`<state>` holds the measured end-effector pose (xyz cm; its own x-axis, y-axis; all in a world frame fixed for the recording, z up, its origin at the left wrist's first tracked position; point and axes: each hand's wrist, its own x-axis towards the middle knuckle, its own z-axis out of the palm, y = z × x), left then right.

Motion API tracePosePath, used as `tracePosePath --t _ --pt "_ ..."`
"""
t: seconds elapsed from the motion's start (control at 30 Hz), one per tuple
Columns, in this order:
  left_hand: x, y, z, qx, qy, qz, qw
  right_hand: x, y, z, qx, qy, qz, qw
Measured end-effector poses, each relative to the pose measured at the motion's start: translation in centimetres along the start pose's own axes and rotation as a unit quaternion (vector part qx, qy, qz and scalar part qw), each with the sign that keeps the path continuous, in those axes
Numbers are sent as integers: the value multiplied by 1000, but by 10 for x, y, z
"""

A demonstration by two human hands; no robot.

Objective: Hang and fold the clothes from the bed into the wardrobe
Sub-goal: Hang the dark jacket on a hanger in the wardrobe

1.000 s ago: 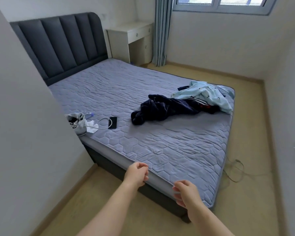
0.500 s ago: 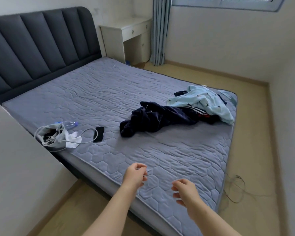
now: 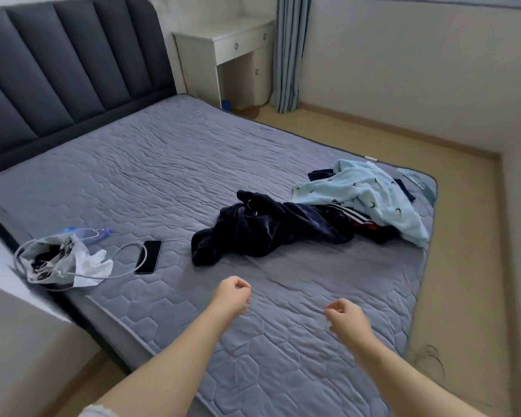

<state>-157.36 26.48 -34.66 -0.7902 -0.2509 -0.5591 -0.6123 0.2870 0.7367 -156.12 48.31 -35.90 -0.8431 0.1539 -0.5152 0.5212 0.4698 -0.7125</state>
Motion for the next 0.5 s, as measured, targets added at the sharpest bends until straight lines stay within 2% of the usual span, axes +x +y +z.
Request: tracePosePath --t 0.1,0.27,0.5 --pt "38 34 23 19 36 -1 999 68 -9 -25 -33 -20 -11 999" --pt "108 71 95 -13 89 -42 995 177 -10 -50 -32 -100 5 994" --pt "201 71 179 -73 104 -118 985 319 4 -67 -100 -114 13 988"
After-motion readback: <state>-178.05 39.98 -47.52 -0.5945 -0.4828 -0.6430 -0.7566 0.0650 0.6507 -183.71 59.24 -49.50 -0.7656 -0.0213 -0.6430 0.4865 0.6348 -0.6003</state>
